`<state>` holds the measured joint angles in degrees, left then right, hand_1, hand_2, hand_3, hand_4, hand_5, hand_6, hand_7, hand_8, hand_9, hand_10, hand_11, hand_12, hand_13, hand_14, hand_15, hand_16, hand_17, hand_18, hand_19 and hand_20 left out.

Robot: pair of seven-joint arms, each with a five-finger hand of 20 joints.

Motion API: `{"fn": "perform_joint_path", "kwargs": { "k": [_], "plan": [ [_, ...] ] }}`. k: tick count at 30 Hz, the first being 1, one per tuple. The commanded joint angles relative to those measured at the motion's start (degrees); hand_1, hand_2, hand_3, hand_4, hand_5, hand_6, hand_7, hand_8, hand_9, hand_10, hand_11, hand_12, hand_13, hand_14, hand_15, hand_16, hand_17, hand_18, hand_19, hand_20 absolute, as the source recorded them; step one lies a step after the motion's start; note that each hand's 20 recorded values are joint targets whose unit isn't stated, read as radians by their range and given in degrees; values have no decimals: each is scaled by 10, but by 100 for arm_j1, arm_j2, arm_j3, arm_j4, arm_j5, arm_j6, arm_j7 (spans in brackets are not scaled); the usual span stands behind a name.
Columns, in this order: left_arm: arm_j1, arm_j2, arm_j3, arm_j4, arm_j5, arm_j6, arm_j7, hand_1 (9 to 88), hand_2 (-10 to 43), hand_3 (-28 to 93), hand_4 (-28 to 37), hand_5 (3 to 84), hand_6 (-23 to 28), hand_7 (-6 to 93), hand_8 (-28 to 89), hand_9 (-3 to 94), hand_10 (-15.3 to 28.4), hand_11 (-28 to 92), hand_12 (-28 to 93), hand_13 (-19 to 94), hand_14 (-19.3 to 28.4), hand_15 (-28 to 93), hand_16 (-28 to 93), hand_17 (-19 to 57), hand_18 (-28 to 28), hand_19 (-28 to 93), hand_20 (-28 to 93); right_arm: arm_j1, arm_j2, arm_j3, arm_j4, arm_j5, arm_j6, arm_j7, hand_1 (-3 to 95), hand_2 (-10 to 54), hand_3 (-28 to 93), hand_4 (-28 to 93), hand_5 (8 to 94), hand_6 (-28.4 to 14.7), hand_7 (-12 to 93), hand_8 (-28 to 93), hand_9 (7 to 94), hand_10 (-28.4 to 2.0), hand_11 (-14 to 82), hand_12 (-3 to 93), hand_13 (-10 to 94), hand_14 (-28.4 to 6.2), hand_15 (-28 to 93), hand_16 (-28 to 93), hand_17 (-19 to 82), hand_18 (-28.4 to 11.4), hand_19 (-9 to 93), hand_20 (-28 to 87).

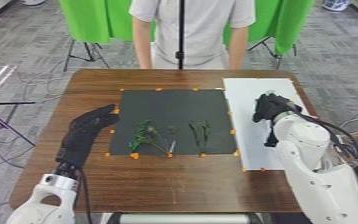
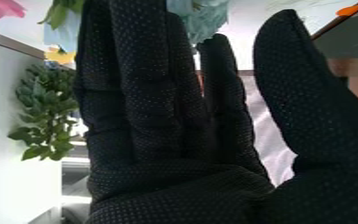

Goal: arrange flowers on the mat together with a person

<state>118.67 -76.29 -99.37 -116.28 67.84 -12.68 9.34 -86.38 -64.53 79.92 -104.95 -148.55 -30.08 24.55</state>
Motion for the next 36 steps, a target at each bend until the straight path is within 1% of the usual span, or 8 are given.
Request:
{"fn": "perform_joint_path", "kwargs": {
  "k": [1, 7, 17, 22, 24, 28, 30, 36],
  "plan": [
    [91, -63, -42, 4, -1, -51, -31, 280, -61, 650, -162, 474, 47, 111, -44, 456, 136, 183, 174, 342, 185, 160, 57, 22, 131, 25, 162, -28, -69, -26, 386, -331, 6, 18, 435, -95, 699, -203, 584, 23, 120, -81, 732, -143, 119, 173, 854, -60, 255, 291, 519, -145, 451, 428],
    [125, -92, -79, -21, -20, -29, -40, 281, -61, 650, -162, 473, 46, 112, -44, 456, 136, 182, 174, 342, 185, 160, 58, 20, 133, 27, 164, -256, -129, -52, 544, -563, 457, -102, 491, -95, 688, -239, 617, 36, 144, -93, 754, -127, 146, 184, 872, -39, 242, 375, 520, -139, 476, 424],
    [170, -103, -118, -37, -30, 17, -54, 284, -62, 647, -161, 473, 46, 113, -44, 456, 136, 183, 175, 342, 184, 159, 59, 18, 134, 32, 164, -494, -156, -229, 683, -700, 1324, -287, 624, -95, 604, -264, 798, 43, 179, 81, 892, -74, 88, 437, 911, -11, 389, 411, 482, -143, 591, 441],
    [206, -19, -173, -49, -60, 355, 130, 286, -61, 646, -162, 473, 47, 113, -44, 458, 136, 184, 174, 342, 185, 161, 59, 17, 136, 35, 165, -452, -38, -214, 44, -553, 1557, -267, 635, -95, 623, -272, 835, 32, 195, 107, 918, -67, 96, 446, 923, -7, 441, 370, 496, -141, 621, 437],
    [252, 48, -169, -55, -170, 748, 282, 287, -61, 647, -163, 475, 47, 115, -43, 461, 135, 188, 175, 347, 185, 166, 60, 20, 137, 38, 165, -279, 20, -267, -321, -449, 1697, -303, 635, -95, 625, -271, 838, 32, 194, 109, 920, -66, 94, 446, 925, -7, 444, 370, 497, -141, 623, 437],
    [434, 205, -186, -43, -712, 1528, 629, 274, -47, 651, -178, 474, 48, 114, -47, 459, 138, 188, 170, 346, 183, 159, 51, 31, 126, 29, 160, 331, 6, -618, -714, 93, 1910, -589, 636, -95, 626, -267, 840, 30, 192, 113, 922, -69, 91, 452, 921, -11, 453, 379, 490, -144, 629, 439],
    [583, 224, -337, -47, -1051, 1535, 710, 268, -40, 655, -184, 472, 46, 114, -47, 456, 139, 185, 167, 343, 179, 145, 45, 40, 111, 18, 157, 756, -136, -970, -577, 355, 1937, -822, 638, -95, 625, -266, 840, 29, 191, 116, 921, -70, 90, 454, 917, -13, 461, 384, 483, -146, 631, 441],
    [823, 165, -573, -32, -1572, 1827, 904, 264, -35, 661, -191, 474, 45, 109, -50, 452, 141, 175, 160, 340, 171, 114, 36, 51, 92, 13, 156, 1851, -942, -2260, 258, 566, 1546, -1611, 640, -95, 620, -263, 839, 28, 189, 119, 921, -69, 88, 454, 914, -13, 472, 385, 476, -149, 633, 446]
  ]
}}
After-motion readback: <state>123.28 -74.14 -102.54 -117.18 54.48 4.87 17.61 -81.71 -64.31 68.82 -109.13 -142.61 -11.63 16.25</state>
